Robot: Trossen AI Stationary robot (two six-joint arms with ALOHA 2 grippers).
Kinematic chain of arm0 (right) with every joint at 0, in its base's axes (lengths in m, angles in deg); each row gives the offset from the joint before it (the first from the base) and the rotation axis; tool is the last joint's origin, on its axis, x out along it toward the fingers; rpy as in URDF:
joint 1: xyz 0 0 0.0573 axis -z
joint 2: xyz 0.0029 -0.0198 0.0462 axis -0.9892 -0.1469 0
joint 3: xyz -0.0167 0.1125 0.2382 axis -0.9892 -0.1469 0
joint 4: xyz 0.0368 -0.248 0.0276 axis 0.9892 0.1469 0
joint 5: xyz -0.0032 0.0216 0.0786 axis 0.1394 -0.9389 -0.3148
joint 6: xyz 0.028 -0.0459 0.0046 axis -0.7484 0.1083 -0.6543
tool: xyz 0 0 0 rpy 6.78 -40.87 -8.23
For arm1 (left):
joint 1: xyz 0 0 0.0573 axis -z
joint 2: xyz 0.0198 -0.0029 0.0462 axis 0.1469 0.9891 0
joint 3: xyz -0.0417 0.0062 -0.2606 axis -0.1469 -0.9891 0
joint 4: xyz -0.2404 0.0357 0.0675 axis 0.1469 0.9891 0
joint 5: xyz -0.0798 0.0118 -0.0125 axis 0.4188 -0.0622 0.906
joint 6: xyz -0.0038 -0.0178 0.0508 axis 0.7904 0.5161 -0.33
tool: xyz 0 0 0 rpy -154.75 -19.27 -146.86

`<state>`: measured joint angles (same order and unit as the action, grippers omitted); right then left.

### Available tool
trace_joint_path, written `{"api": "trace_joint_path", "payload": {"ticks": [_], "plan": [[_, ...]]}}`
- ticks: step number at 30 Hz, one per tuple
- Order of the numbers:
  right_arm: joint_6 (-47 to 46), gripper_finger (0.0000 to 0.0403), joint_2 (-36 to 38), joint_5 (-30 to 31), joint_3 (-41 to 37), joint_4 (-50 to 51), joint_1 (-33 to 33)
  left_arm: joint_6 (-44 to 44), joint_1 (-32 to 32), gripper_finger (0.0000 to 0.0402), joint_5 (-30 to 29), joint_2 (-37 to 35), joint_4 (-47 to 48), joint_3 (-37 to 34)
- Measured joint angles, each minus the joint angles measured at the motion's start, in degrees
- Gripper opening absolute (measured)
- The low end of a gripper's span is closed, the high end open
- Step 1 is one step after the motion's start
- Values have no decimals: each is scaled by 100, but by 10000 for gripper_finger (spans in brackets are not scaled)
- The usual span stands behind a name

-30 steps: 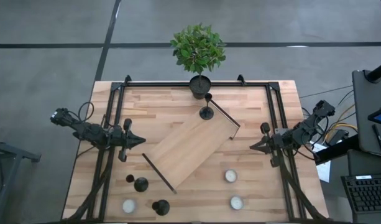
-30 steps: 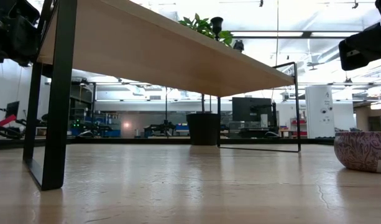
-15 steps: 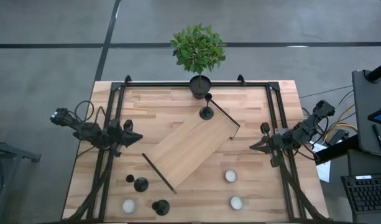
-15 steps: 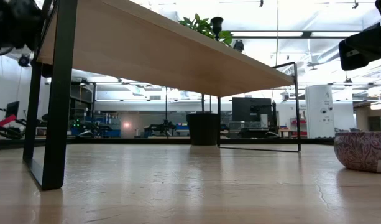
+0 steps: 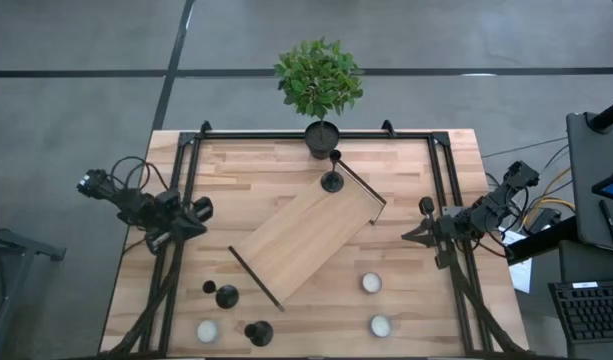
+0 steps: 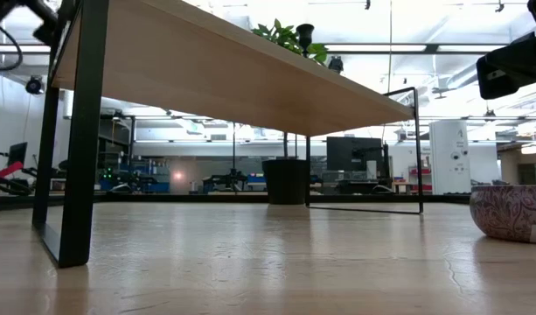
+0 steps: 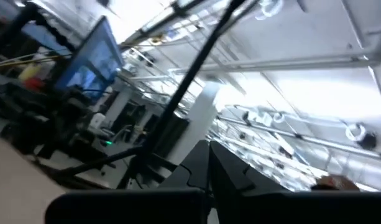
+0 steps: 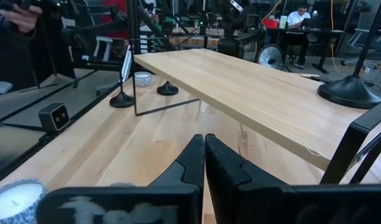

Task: Pick & Place candle stick holders
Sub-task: Put the top black candle holder on the shelf aligned with the other candle holder

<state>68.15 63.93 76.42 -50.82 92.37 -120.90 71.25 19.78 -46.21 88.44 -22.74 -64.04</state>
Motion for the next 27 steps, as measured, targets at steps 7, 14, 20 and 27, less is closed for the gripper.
{"api": "trace_joint_path", "payload": {"ticks": [7,14,20,27], "plan": [[0,9,-1,0,2,0,1,-602,232,23,95,1179,0,693],[0,9,-1,0,2,0,1,-827,289,108,253,2441,-17,1461],[0,9,1,0,2,0,1,-617,295,168,438,3249,-56,2060],[0,9,3,0,2,0,1,-891,603,174,6,3574,1447,3166]]}}
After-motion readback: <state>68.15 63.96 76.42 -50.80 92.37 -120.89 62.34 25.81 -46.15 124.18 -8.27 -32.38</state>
